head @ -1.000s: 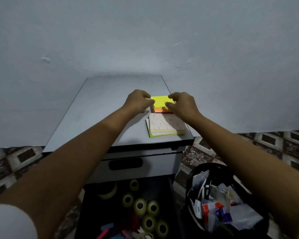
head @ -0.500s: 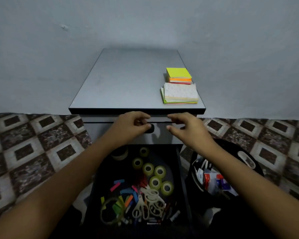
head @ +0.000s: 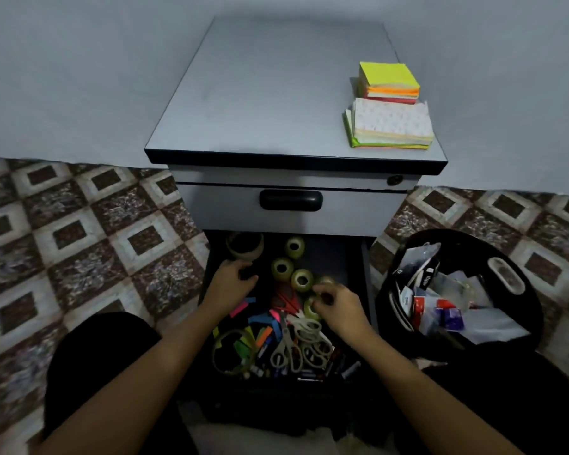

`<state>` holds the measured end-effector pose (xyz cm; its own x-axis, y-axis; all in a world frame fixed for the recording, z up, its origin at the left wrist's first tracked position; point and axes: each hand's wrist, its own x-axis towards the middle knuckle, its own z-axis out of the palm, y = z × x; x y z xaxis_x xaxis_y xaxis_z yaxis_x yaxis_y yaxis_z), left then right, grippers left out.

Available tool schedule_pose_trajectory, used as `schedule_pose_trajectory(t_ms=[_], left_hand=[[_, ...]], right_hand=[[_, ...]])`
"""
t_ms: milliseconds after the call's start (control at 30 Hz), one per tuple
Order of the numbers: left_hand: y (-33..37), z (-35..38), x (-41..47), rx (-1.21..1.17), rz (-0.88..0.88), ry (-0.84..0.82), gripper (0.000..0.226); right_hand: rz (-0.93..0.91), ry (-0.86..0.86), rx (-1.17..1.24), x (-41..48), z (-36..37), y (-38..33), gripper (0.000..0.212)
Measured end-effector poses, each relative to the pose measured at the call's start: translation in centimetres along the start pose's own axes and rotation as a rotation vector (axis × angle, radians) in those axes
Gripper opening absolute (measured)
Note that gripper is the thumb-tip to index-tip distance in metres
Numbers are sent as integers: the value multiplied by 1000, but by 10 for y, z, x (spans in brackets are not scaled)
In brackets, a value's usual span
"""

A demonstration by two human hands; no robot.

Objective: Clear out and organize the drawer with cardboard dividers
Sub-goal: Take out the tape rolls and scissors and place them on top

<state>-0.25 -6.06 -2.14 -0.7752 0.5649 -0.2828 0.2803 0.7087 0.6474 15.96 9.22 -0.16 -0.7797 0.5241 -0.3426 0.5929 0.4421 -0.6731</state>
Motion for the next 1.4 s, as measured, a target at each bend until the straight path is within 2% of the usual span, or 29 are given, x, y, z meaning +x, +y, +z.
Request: schedule_pose_trajectory(t_ms=[100,300,500,867,1000,1067,1200,1300,1400], left_hand=[[-10,13,22,58,22,-14,42],[-14,22,64,396,48,-52,59],[-26,25,81,523,-24,-166,56],[-39,53,38,560,151,-201,40],[-51,49,23,418,163,-177,38],[-52,41,18,257,147,-105,40],[-44,23,17,36,32,46,39],[-40,16,18,-28,-7,68,39],[-42,14,15,-35,-5,39,40]], right_hand=[[54,-31,41,8,19,12,31],[108,-21,83,18,39,21,29],[106,28,161,27,48,24,27],[14,44,140,45,60,13,29],[-41,3,38,62,65,4,32],[-107,-28,-62,74,70,0,39],[-249,-116,-307,97,83,-12,79],[-281,-195,-410,110,91,-19,102],[-299,-218,-491,120,98,-22,113]])
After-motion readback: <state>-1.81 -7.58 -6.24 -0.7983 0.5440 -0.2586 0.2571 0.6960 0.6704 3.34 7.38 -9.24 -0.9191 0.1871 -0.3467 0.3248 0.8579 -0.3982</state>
